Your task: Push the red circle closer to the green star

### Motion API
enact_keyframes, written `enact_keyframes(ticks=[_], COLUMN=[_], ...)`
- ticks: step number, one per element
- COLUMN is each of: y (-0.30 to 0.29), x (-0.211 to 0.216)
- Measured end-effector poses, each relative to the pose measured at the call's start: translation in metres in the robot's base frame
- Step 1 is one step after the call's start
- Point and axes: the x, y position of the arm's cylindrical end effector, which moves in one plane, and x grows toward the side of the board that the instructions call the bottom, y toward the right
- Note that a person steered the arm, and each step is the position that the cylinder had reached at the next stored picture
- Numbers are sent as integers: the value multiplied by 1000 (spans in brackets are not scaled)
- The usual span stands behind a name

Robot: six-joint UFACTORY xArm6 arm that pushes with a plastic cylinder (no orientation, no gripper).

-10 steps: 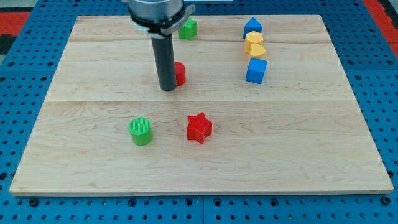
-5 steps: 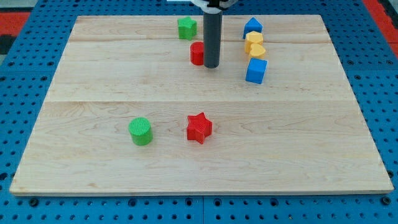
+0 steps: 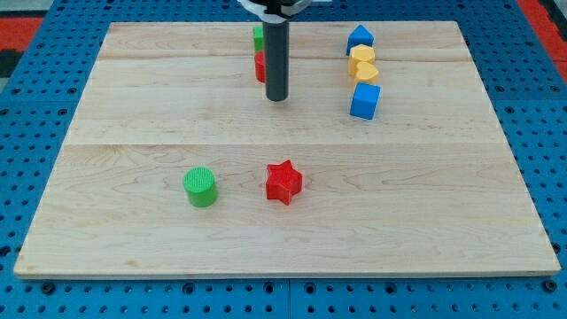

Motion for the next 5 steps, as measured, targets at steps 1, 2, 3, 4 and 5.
enact_keyframes(ticks=[1, 2, 3, 4, 5], y=[-3, -3, -3, -3, -4], x=[-29, -48, -49, -49, -22])
